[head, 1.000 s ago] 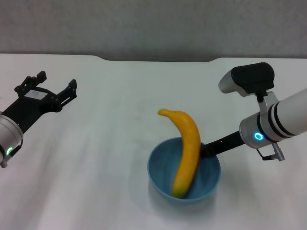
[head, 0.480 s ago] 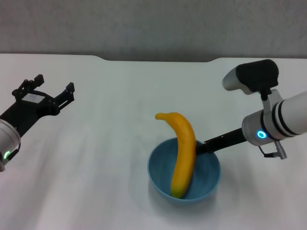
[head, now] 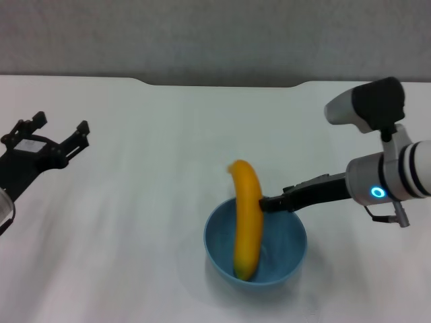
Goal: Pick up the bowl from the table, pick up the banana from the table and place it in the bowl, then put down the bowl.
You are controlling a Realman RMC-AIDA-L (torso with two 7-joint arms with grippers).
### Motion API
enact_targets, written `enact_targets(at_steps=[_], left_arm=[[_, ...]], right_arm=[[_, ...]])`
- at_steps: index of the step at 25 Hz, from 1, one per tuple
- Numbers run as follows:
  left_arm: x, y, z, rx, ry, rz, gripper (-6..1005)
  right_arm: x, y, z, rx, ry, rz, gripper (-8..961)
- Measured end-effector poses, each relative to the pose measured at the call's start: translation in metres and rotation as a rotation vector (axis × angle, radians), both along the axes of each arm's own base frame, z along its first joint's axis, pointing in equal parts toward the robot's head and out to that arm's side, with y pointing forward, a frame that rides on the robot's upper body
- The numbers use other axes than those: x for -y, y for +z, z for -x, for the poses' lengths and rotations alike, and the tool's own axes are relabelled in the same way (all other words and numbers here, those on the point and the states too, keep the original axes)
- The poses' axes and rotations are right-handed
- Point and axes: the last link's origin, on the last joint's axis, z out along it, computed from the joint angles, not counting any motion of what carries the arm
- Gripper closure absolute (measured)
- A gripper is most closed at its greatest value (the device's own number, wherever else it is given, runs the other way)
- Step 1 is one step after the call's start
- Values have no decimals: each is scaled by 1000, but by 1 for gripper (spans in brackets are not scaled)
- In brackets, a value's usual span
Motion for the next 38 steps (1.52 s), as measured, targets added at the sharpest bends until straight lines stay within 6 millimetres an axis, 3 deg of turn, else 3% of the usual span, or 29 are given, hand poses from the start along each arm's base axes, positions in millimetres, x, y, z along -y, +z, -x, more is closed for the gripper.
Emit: enact_targets(at_steps=[12,24,27,32,38], left_arm=[[12,11,18,118,29,-36,108],[15,14,22,151,42,-40,108],[17,13,23,153,45,-37,108],[14,7,19,117,32,-16,108],[11,4,22,68,43,-15,108]], right_arm=[[7,22,-1,-29,42,-82,291],[28,74,3,-26,244,-384,294],[30,76,2,-46,266,-446,295],[30,76,-24,-22,263,-672,297],[25,60,-46,33,224,-707,301]])
